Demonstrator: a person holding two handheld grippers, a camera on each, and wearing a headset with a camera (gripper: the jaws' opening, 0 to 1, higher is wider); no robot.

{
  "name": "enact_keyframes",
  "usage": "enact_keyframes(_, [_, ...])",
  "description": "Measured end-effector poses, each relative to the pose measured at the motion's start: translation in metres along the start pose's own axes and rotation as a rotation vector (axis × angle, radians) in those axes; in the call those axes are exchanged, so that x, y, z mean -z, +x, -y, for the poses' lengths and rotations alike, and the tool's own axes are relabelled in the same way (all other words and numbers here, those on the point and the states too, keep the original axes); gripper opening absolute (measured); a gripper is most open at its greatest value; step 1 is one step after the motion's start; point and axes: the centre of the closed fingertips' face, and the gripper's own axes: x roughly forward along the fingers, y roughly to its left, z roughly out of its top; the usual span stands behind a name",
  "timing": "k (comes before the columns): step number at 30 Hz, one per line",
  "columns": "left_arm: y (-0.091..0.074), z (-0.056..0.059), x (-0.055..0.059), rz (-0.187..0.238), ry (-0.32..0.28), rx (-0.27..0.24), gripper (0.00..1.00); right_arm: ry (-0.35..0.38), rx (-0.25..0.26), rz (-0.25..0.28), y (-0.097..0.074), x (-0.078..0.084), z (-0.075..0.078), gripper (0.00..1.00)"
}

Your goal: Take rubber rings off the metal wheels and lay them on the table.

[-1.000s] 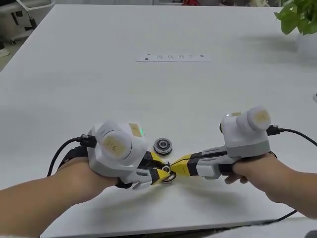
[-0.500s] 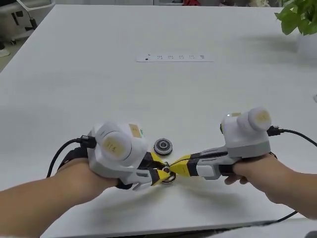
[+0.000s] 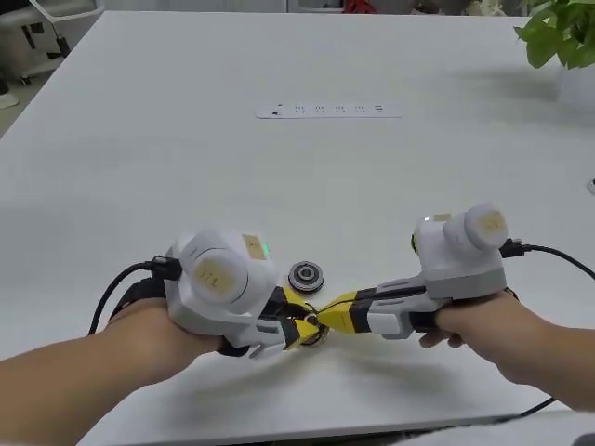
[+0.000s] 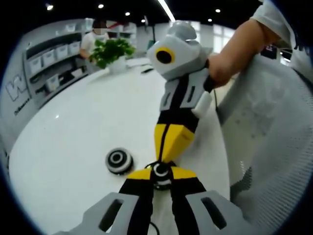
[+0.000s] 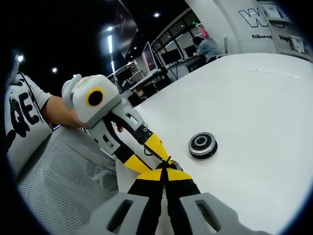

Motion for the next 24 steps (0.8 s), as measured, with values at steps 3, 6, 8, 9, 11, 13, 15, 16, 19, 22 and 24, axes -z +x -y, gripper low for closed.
enact_keyframes(3, [0.0001, -0.0001, 0.0, 0.002, 0.005, 0.001, 0.13, -0.005, 0.004, -0.001, 0.0, 0.0006, 0.0014, 0.0])
enact_keyframes(6, [0.0003, 0.0002, -0.0001, 0.002, 0.006, 0.007, 0.13, -0.005, 0.009, -0.001, -0.0003, 0.0008, 0.0032, 0.0])
enact_keyframes(8, [0.0003, 0.0006, -0.0001, 0.0, 0.008, 0.012, 0.14, -0.004, 0.011, -0.001, -0.0006, 0.0009, 0.0038, 0.0])
enact_keyframes(9, [0.0003, 0.0006, -0.0001, 0.0, 0.008, 0.013, 0.14, -0.003, 0.011, 0.0, -0.0007, 0.0007, 0.0041, 0.0])
enact_keyframes(11, [0.0003, 0.0005, -0.0001, -0.002, 0.011, 0.016, 0.14, -0.001, 0.012, 0.0, -0.0009, 0.0008, 0.005, 0.0])
enact_keyframes(13, [-0.0002, 0.0004, 0.0, -0.003, 0.017, 0.018, 0.14, 0.001, 0.013, 0.0, -0.001, 0.0009, 0.0056, 0.0])
enact_keyframes(15, [-0.0009, 0.0004, 0.0, -0.005, 0.02, 0.021, 0.14, 0.002, 0.012, 0.001, -0.0012, 0.0009, 0.0056, 0.0])
enact_keyframes(16, [-0.0013, 0.0005, -0.0001, -0.006, 0.022, 0.023, 0.15, 0.002, 0.012, 0.001, -0.0012, 0.0008, 0.0056, 0.0])
enact_keyframes(19, [-0.0035, 0.0006, -0.002, -0.001, 0.025, 0.025, 0.17, 0.003, 0.012, 0.001, -0.0011, 0.0009, 0.0059, 0.0])
enact_keyframes(22, [-0.0062, 0.0001, -0.005, 0.007, 0.027, 0.024, 0.17, 0.004, 0.013, 0.001, -0.0012, 0.0013, 0.0059, 0.0])
enact_keyframes(24, [-0.0082, 0.0001, -0.0066, 0.011, 0.028, 0.025, 0.17, 0.005, 0.013, 0.001, -0.0014, 0.0012, 0.0057, 0.0])
